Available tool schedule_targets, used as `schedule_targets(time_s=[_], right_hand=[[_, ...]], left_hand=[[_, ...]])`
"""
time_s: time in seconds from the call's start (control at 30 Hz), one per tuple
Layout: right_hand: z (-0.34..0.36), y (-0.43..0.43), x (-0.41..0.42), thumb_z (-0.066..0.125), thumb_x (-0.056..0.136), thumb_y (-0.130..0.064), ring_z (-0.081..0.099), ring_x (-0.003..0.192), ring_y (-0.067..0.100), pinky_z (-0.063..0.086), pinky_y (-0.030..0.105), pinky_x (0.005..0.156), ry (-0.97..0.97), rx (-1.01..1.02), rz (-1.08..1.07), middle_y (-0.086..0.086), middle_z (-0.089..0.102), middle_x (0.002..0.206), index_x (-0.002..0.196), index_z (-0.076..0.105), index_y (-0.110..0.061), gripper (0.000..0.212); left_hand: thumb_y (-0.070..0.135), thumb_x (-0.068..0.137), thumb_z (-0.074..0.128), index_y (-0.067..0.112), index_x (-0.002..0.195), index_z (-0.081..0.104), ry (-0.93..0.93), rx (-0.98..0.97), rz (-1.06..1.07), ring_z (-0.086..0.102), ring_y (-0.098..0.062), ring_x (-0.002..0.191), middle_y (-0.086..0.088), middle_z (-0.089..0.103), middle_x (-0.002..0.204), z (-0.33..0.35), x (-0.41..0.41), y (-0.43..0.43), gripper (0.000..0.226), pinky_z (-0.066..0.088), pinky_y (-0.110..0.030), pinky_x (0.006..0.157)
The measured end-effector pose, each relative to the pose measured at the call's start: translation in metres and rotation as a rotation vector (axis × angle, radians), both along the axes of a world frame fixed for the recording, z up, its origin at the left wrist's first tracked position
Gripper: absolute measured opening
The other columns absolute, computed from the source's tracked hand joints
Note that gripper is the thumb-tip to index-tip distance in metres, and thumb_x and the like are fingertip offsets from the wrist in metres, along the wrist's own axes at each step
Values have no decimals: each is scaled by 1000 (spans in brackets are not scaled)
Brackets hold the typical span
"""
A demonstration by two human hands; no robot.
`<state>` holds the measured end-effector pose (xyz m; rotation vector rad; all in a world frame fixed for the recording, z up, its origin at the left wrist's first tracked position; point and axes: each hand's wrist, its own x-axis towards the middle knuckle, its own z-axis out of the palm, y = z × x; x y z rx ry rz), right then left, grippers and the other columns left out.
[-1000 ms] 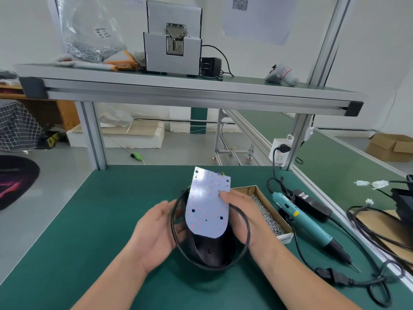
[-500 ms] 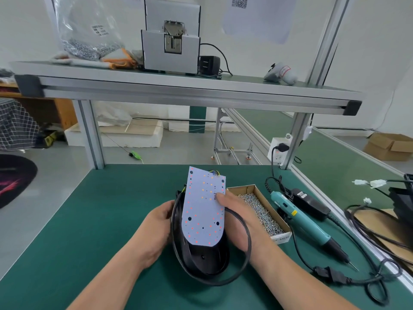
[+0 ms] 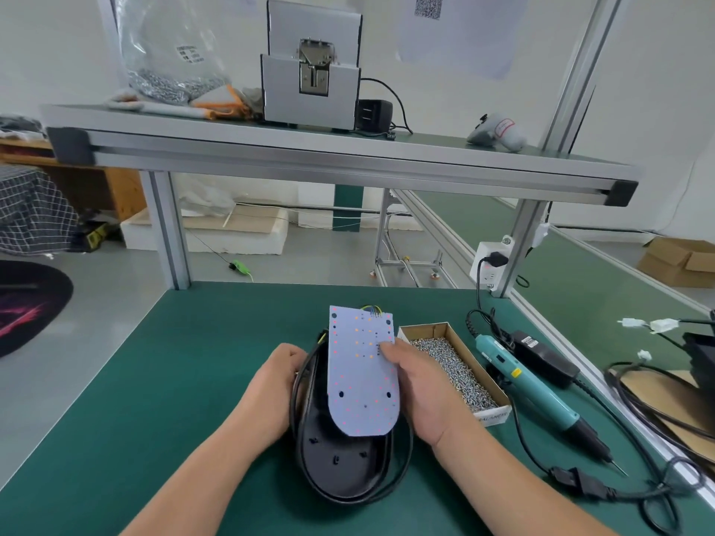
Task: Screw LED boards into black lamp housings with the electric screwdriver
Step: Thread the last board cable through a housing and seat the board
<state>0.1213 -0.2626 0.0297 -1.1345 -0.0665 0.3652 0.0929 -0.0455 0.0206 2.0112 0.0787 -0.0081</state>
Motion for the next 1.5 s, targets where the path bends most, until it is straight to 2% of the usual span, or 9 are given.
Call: schedule_targets(time_s=[0.1, 0.37, 0.5, 0.6, 0.7, 0.93, 1.2, 1.3, 1.5], right_hand=[[4, -1, 2, 67, 91, -19, 73, 95, 34, 55, 40, 82, 26, -44, -108, 20, 76, 116, 104, 78, -10, 20], [16, -22, 15, 56, 103, -23, 76, 72, 28, 60, 33, 62, 57, 66, -260, 11, 79, 94, 87, 83, -11, 34], [11, -19, 14, 55, 103, -23, 77, 76, 27, 58, 34, 70, 51, 22, -227, 10, 80, 96, 89, 84, -11, 35], [10, -14, 12, 53, 105, -21, 78, 80, 26, 60, 34, 71, 62, 32, -198, 11, 80, 100, 93, 85, -9, 37], [8, -10, 10, 50, 106, -19, 78, 90, 29, 63, 38, 73, 64, 70, -173, 14, 79, 110, 94, 86, -8, 40], [4, -11, 11, 48, 108, -15, 77, 103, 25, 55, 47, 95, -1, 177, -252, 10, 78, 118, 87, 85, -18, 43], [0, -13, 12, 49, 108, -17, 77, 102, 23, 57, 42, 90, -17, 226, -306, 8, 78, 121, 92, 86, -19, 40], [4, -14, 9, 52, 106, -19, 77, 101, 23, 57, 42, 89, -20, 208, -283, 7, 78, 118, 86, 84, -21, 38], [6, -18, 9, 53, 106, -21, 77, 93, 24, 57, 40, 85, -44, 140, -305, 6, 79, 109, 84, 83, -23, 38]], left_hand=[[20, 91, 57, 21, 91, 57, -176, 154, -31, 47, -5, 72, 5, 54, 95, -10, -10, 0, 1, 43, -15, 67], [49, 89, 58, 12, 65, 53, -184, 466, 358, 46, -19, 74, 0, 54, 60, -8, 1, 17, 44, 38, -37, 70], [36, 77, 59, 11, 68, 53, -55, -180, 350, 55, -11, 57, 14, 65, 67, -5, 1, 14, 27, 43, -30, 56], [11, 92, 59, 11, 70, 55, 10, -1042, 184, 77, -26, 109, -7, 79, 119, -6, 5, 14, 23, 65, -35, 70], [19, 92, 63, 20, 57, 52, 20, -1366, 16, 69, -28, 127, -9, 71, 138, -4, 1, 13, 36, 66, -37, 79], [49, 93, 69, 15, 95, 72, 102, -967, -9, 71, -24, 82, -7, 75, 105, 1, -8, -1, 34, 61, -37, 66], [33, 93, 79, 13, 161, 40, 102, -908, -675, 48, -40, 146, -20, 46, 161, 4, -19, 7, 81, 43, -57, 116], [7, 95, 72, 11, 157, 44, 61, -765, -660, 49, -43, 145, -23, 50, 158, 5, -16, 7, 68, 44, -50, 116], [33, 100, 73, 11, 135, 66, -25, -728, -338, 66, -35, 129, -16, 70, 137, 1, -14, 7, 42, 59, -45, 98]])
